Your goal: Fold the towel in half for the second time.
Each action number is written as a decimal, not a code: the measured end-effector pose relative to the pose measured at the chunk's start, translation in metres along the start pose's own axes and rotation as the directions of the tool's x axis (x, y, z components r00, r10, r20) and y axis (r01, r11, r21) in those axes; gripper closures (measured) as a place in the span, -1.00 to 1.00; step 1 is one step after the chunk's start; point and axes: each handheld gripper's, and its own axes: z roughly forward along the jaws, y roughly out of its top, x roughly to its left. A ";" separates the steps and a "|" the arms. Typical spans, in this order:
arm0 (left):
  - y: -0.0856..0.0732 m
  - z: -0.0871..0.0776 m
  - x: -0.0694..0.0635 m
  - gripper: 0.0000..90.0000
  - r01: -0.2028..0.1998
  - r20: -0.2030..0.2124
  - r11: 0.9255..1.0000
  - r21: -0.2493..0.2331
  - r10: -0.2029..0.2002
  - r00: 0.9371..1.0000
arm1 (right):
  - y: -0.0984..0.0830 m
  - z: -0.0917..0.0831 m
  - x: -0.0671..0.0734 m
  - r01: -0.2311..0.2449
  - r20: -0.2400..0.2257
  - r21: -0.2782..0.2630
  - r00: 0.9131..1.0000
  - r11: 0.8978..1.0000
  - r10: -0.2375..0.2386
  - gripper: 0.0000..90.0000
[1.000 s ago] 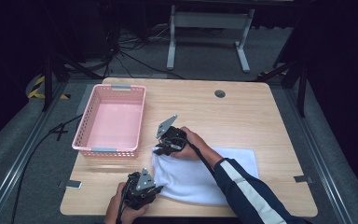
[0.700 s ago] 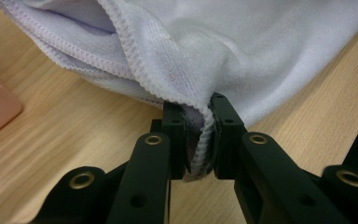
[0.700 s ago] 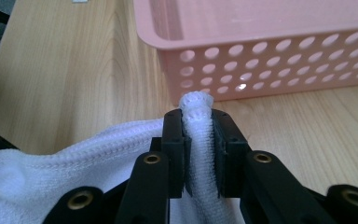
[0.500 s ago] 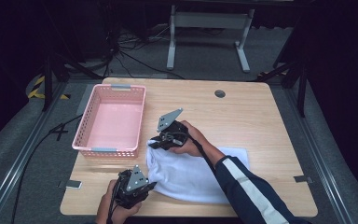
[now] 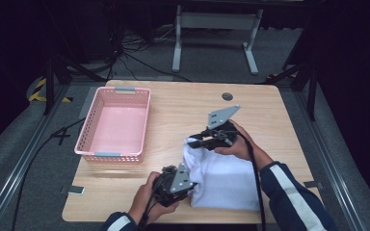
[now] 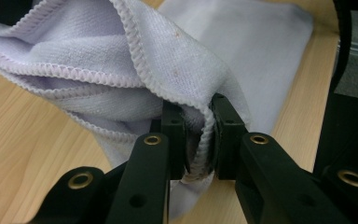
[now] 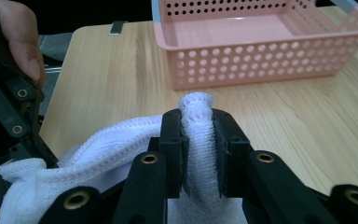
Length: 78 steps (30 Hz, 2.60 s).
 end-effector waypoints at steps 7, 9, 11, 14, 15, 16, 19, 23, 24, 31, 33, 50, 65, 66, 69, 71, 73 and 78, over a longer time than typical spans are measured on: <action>0.039 0.043 -0.015 0.72 -0.053 0.094 0.999 0.009 0.052 0.994 | -0.052 -0.061 0.000 -0.055 0.063 -0.008 0.996 0.998 0.056 0.65; 0.049 0.056 -0.020 0.71 -0.076 0.113 0.997 0.011 0.074 0.991 | -0.068 -0.075 0.001 -0.082 0.077 -0.007 0.994 0.997 0.082 0.63; 0.053 0.063 -0.023 0.66 -0.073 0.126 0.997 0.005 0.071 0.990 | -0.076 -0.082 0.001 -0.091 0.097 -0.001 0.991 0.996 0.090 0.61; 0.065 0.080 -0.032 0.40 -0.052 0.156 0.999 -0.005 0.052 0.986 | -0.109 -0.103 0.000 -0.145 0.144 0.008 0.979 0.989 0.142 0.51; 0.066 0.078 -0.032 0.30 -0.043 0.170 0.999 -0.017 0.046 0.984 | -0.118 -0.107 -0.001 -0.165 0.153 0.015 0.975 0.986 0.160 0.46; 0.065 0.074 -0.032 0.18 -0.021 0.179 0.999 -0.028 0.026 0.983 | -0.130 -0.112 -0.001 -0.182 0.178 0.035 0.969 0.983 0.173 0.38; 0.055 0.053 -0.026 -0.08 -0.002 0.202 0.998 -0.068 0.016 0.979 | -0.149 -0.123 -0.001 -0.235 0.207 0.041 0.953 0.971 0.221 0.23; 0.020 0.035 -0.014 -0.25 0.027 0.173 1.000 -0.012 -0.024 0.985 | -0.170 -0.142 0.009 -0.314 0.334 -0.008 0.894 0.949 0.299 0.07; 0.012 0.037 -0.014 -0.33 0.030 0.176 1.000 0.001 -0.030 0.984 | -0.171 -0.145 0.015 -0.320 0.355 -0.021 0.883 0.947 0.306 0.04; -0.019 0.057 -0.012 -0.50 0.124 0.173 0.990 0.064 -0.133 0.976 | -0.145 -0.143 0.054 -0.301 0.398 -0.060 0.867 0.952 0.300 0.04; -0.025 0.062 -0.017 -0.51 0.132 0.152 0.988 0.081 -0.143 0.978 | -0.129 -0.122 0.075 -0.287 0.343 -0.031 0.897 0.957 0.280 0.04; -0.037 0.074 -0.018 -0.30 0.121 0.108 0.990 0.078 -0.129 0.986 | -0.157 -0.062 0.114 -0.189 0.249 0.230 0.960 0.955 0.130 0.24; -0.039 0.072 -0.014 -0.29 0.134 0.105 0.988 0.081 -0.143 0.984 | -0.148 -0.100 0.135 -0.073 0.188 0.203 0.982 0.976 0.034 0.82; -0.039 0.069 -0.014 -0.26 0.131 0.119 0.987 0.089 -0.141 0.983 | -0.151 -0.102 0.137 -0.066 0.171 0.217 0.985 0.974 0.029 0.82; -0.041 0.060 -0.013 -0.20 0.112 0.145 0.989 0.099 -0.126 0.981 | -0.163 -0.103 0.136 -0.110 0.150 0.262 0.986 0.959 0.072 0.75; -0.043 0.053 -0.010 -0.15 0.117 0.143 0.989 0.086 -0.129 0.981 | -0.170 -0.101 0.136 -0.148 0.138 0.299 0.984 0.943 0.111 0.47; -0.043 0.049 -0.006 -0.19 0.143 0.156 0.989 0.040 -0.148 0.977 | -0.172 -0.101 0.137 -0.162 0.154 0.315 0.981 0.935 0.118 0.26; -0.038 0.057 -0.013 -0.41 0.126 0.160 0.991 0.048 -0.132 0.978 | -0.167 -0.116 0.123 -0.279 0.294 0.124 0.927 0.952 0.233 -0.04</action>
